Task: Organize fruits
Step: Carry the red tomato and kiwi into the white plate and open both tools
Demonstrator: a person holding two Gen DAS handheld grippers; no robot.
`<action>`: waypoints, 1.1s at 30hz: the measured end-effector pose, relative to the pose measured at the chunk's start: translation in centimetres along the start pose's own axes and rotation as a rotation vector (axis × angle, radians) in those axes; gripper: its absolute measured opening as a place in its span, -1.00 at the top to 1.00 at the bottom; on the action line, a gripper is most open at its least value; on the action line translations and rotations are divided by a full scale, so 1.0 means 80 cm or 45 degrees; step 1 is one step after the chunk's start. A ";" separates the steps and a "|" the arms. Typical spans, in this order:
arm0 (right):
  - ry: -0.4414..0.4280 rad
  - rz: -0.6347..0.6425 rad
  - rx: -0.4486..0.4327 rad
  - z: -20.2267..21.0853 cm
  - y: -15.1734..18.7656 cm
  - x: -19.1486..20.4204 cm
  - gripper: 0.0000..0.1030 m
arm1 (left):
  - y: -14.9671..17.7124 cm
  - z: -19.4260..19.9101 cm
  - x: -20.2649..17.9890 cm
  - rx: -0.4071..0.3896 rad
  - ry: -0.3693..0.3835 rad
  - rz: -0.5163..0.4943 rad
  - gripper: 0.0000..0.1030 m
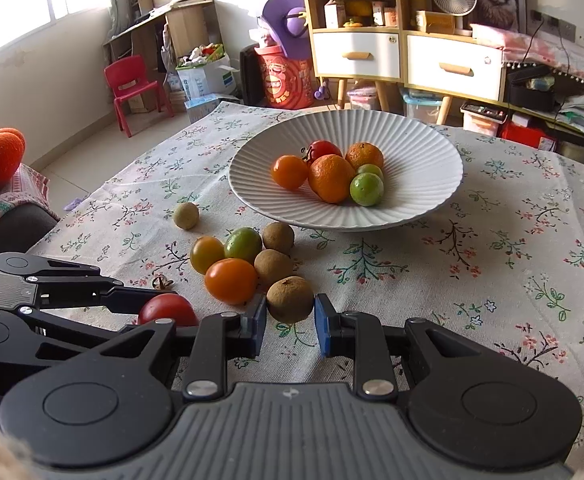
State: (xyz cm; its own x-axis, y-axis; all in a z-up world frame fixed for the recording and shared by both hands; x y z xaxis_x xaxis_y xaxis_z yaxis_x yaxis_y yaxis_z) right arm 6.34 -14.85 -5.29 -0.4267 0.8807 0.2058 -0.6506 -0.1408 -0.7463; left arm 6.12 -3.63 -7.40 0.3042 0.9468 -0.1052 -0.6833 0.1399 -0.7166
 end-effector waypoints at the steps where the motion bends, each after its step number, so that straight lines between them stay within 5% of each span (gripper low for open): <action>1: 0.002 0.002 -0.009 0.002 -0.003 -0.001 0.55 | -0.004 0.001 0.000 -0.008 -0.001 0.003 0.29; 18: 0.126 -0.084 -0.148 0.008 -0.056 -0.068 0.55 | -0.085 -0.006 -0.024 -0.152 -0.049 0.015 0.29; 33: 0.100 0.043 -0.108 -0.017 -0.069 -0.082 0.55 | -0.166 -0.081 0.006 -0.062 -0.048 0.118 0.29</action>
State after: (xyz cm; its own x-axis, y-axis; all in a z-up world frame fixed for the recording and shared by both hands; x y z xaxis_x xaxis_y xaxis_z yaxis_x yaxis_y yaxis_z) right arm 13.57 -19.27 -3.38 -0.3950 0.9092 0.1316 -0.5793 -0.1354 -0.8038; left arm 19.66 -6.92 -2.38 0.2151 0.9654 -0.1474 -0.6743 0.0376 -0.7375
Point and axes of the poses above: each gripper's, at about its wrist camera, not at the fingertips, and z roughly against the way its jaws point, x to its left, y to its underside, the point moved 8 cm from there along -z, roughly the way its jaws point, and after that the axes turned 7 degrees about -y, right-handed, at the moved point
